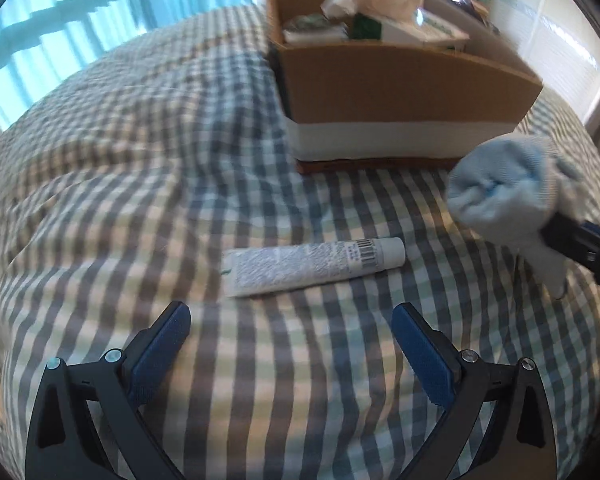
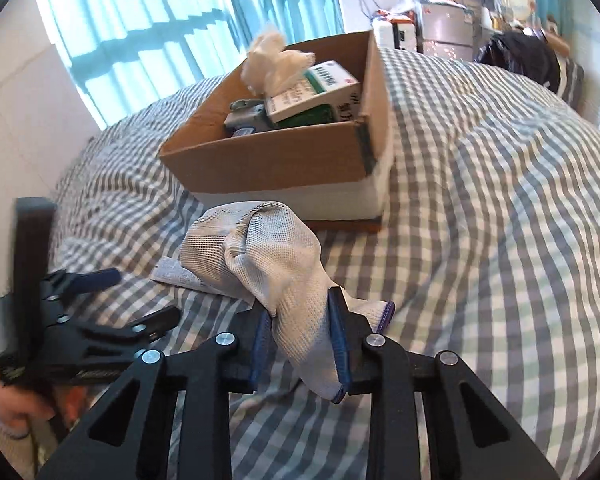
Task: Organize objects
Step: 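Grasp the grey sock with the right gripper while the left gripper grasps the white tube, then lower the tube and sock into the cardboard box and open both grippers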
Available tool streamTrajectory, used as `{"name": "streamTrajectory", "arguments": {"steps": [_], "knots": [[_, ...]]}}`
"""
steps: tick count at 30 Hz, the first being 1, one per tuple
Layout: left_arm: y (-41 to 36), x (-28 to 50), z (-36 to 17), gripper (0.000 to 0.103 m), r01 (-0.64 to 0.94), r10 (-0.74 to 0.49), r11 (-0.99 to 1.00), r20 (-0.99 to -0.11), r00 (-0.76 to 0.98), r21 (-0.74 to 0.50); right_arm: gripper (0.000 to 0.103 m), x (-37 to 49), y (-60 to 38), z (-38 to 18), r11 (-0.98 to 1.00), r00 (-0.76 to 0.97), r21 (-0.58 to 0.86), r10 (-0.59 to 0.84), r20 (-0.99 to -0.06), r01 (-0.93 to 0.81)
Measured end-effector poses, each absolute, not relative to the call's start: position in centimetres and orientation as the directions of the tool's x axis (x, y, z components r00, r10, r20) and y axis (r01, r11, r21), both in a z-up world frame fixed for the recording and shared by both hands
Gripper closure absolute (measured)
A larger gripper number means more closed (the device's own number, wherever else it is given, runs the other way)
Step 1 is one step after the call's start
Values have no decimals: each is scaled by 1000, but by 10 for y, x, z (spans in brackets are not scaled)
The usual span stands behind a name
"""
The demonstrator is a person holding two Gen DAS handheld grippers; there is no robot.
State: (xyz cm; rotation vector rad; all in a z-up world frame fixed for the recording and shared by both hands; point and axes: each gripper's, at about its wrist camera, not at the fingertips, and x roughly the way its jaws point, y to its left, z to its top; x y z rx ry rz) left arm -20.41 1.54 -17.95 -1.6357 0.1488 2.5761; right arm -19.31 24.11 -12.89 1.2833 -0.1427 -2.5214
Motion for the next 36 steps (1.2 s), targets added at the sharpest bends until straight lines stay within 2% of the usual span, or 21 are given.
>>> {"name": "streamTrajectory", "arguments": {"steps": [6,10,12,14,15,17,23,25,36], "knots": [[33,-228,-201,2,-247,-20,-961,-924,-383,123,76,-190,250,-131,-945,-553,253,-327,-766,209],[46,-234,-208,14,-320,-5,-936,-918,-397,144,76,-189,250,-130,-941,-546,260,-338,-766,218],[48,-238,-210,20,-328,25,-938,-918,-395,116,76,-190,248,-132,-941,-545,259,-338,-767,218],[47,-241,-214,41,-338,71,-939,-922,-382,67,76,-191,247,-133,-941,-541,257,-336,-771,219],[48,-241,-214,45,-353,97,-934,-921,-377,46,76,-191,246,-134,-942,-539,255,-334,-773,218],[51,-237,-213,62,-378,113,-925,-917,-383,43,76,-193,246,-136,-944,-535,250,-328,-779,215],[53,-228,-205,85,-400,125,-915,-900,-418,58,76,-191,245,-135,-948,-544,237,-315,-778,210],[53,-222,-198,89,-412,147,-910,-893,-425,46,76,-191,244,-134,-951,-547,228,-307,-778,209],[45,-186,-176,89,-392,161,-920,-908,-387,4,76,-172,239,-106,-964,-585,147,-253,-770,223]]}}
